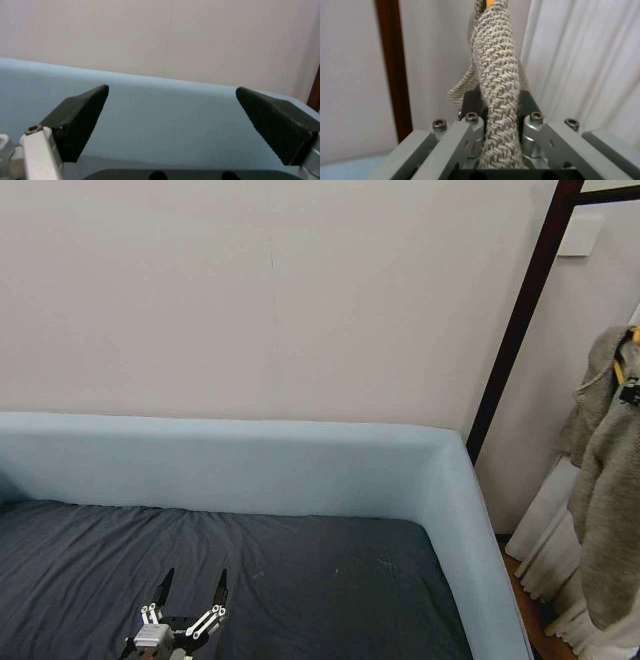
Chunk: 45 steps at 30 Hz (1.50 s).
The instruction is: Pick up the clothes from the sofa and hang them on the clothes hanger.
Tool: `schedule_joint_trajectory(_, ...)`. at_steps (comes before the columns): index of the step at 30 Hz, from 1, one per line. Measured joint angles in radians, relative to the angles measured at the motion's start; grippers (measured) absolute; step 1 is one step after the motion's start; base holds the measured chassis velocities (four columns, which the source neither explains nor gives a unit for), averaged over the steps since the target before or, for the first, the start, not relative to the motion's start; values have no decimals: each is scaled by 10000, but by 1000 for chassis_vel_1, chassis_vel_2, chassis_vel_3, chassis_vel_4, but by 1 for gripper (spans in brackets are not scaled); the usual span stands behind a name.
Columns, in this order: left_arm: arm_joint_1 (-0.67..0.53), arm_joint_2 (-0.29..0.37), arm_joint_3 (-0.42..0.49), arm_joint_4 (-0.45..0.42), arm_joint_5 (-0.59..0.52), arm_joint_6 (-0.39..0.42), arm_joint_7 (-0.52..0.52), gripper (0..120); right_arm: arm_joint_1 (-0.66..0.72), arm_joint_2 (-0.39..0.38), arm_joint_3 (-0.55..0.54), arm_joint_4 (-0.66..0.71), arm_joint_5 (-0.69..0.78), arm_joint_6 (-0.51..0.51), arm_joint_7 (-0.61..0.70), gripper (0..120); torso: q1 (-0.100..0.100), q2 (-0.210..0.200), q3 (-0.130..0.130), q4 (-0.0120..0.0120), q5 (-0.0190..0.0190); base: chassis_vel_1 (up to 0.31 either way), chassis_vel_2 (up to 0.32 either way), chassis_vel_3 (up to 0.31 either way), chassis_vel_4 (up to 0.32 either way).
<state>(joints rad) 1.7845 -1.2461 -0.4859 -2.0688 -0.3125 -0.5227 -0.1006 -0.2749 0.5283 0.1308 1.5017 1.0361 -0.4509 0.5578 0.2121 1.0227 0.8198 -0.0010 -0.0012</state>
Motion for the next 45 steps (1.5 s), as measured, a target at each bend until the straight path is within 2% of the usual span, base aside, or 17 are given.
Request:
schedule_joint_trajectory(3,1,0,-1,0,0,0,-1,100,991,385,-860,-332,-898,38,-57,8,1,0,0,5,-3,0,0,0,0)
schedule_joint_trajectory(8,0,0,0,0,0,0,0,100,2075,593,-1931,-525,-1906,2,-110,8,1,0,0,-3,3,0,0,0,0)
schedule_joint_trajectory(14,0,0,0,0,0,0,1,100,3175,641,-2742,-761,-2037,-145,-108,8,0,0,-1,-1,0,0,0,0,0)
schedule_joint_trajectory(19,0,0,0,1,-1,0,0,100,4144,642,-3257,-994,-1584,-175,-134,8,1,0,-1,-6,7,0,0,0,0)
schedule_joint_trajectory(24,0,0,0,1,0,1,1,100,5119,715,-3862,-1189,-1030,-391,-39,8,0,0,-2,0,0,0,0,0,0)
schedule_joint_trajectory(28,0,0,0,1,-1,0,1,100,5979,832,-4206,-1225,442,-1074,488,8,0,0,-1,-5,6,0,0,0,0)
schedule_joint_trajectory(29,0,0,0,1,-1,0,1,100,5979,832,-4206,-1225,442,-1074,488,8,0,0,-1,-5,6,0,0,0,0)
schedule_joint_trajectory(33,0,0,0,0,-1,0,1,100,6946,1232,-4506,-1400,2015,-1752,1450,8,0,1,-3,-1,-3,0,0,0,0)
schedule_joint_trajectory(45,0,0,0,0,0,0,0,100,7985,1983,-4841,-2515,4002,-2215,2640,8,0,1,-1,-2,5,0,0,0,0)
